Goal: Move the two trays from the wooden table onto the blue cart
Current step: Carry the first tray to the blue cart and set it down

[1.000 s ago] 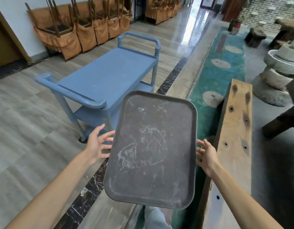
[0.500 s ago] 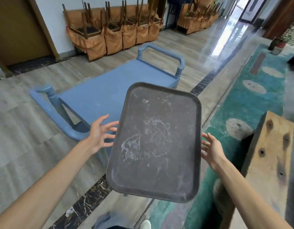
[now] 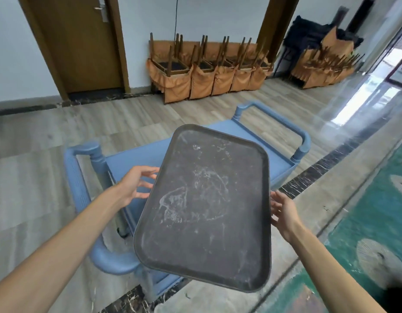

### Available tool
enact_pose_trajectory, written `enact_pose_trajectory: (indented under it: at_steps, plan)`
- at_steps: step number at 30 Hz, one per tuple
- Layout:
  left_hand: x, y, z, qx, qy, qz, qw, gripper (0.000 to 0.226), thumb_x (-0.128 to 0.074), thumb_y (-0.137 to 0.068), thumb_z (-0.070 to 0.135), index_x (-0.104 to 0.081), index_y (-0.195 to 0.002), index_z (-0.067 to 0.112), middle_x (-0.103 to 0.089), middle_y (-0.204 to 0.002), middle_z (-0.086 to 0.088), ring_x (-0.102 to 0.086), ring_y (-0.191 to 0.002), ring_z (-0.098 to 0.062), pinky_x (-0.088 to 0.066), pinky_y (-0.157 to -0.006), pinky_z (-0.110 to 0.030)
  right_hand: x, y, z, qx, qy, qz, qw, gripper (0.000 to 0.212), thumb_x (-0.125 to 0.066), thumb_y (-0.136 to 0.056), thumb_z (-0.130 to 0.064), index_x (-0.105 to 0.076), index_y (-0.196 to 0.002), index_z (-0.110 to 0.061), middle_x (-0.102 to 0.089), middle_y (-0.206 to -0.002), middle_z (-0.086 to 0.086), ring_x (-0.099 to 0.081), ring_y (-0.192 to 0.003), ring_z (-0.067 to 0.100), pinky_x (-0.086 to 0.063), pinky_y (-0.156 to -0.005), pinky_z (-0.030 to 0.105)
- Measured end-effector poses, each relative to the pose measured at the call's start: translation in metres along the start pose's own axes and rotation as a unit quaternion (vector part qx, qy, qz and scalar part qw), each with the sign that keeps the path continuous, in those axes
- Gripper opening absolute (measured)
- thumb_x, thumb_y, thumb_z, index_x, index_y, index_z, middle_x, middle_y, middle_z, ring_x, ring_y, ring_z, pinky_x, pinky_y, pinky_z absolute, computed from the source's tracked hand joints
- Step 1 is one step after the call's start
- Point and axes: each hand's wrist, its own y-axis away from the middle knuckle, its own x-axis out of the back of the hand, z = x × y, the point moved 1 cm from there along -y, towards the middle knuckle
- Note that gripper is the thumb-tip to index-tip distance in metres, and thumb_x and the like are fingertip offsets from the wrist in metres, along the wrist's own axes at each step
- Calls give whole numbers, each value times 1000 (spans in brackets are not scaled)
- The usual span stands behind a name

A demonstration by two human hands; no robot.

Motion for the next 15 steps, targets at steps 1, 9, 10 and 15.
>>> enact_pose_trajectory:
  at_steps: [1,9,10,15]
  plan:
    - [8,-11,2,-1,-15,22,1000,27,-62,-83,35,-78,-103,28,-67,-102,6,-60,-83,-18,-51,-72,-34,-15,-16,-6,1,12,-4,1000,27,-43,-98,-38,-58,-79,-26,-49,-51,-11,-44,-42,8,-30,-55,30]
    - [75,-66,-7,34,-12,134,990,43,-59,-87,-5,-67,-115,27,-67,-106,9,-62,-89,-3,-48,-67,-26,-134,-99,-26,-23,124,-71,990,27,-46,-94,-40,-68,-95,-24,-64,-88,2,-58,-82,19,-44,-70,36]
    - [82,-71,-10,39,-9,145,989,45,-58,-87,-7,-66,-118,25,-67,-107,8,-61,-90,-4,-50,-71,-26,-145,-106,-26,-24,134,-82,987,28,-46,-94,-40,-68,-97,-24,-65,-89,2,-59,-82,20,-44,-70,36]
    - [107,-87,-24,58,9,214,975,49,-54,-88,-11,-66,-121,23,-66,-91,18,-60,-82,0,-50,-61,-19,-193,-138,-21,-35,187,-119,974,29,-50,-91,-39,-72,-100,-23,-69,-85,0,-63,-81,20,-46,-67,36]
